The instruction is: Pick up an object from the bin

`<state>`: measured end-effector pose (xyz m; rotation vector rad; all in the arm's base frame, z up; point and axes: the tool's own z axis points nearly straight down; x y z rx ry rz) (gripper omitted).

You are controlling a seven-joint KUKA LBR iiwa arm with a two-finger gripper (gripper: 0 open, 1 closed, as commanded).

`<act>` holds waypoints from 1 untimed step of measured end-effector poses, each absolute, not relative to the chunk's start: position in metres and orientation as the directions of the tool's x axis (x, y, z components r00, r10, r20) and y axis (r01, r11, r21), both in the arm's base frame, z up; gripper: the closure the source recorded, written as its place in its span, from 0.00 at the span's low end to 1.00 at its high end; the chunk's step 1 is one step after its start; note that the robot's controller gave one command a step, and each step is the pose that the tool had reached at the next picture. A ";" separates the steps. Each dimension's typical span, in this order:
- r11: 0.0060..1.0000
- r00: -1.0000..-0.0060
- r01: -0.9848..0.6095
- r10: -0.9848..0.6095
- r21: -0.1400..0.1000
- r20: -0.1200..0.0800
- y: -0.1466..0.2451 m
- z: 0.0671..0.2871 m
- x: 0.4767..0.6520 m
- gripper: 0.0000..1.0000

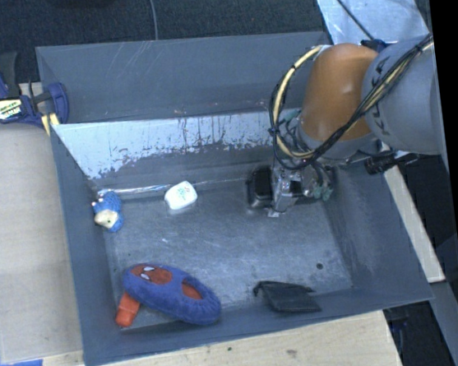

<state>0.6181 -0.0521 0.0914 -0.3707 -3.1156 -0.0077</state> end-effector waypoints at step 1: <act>0.968 -0.967 0.252 0.252 0.002 0.016 -0.072 0.115 0.617 1.00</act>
Offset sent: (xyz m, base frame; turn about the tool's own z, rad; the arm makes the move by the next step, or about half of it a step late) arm 0.0022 -0.0219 0.0254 0.0197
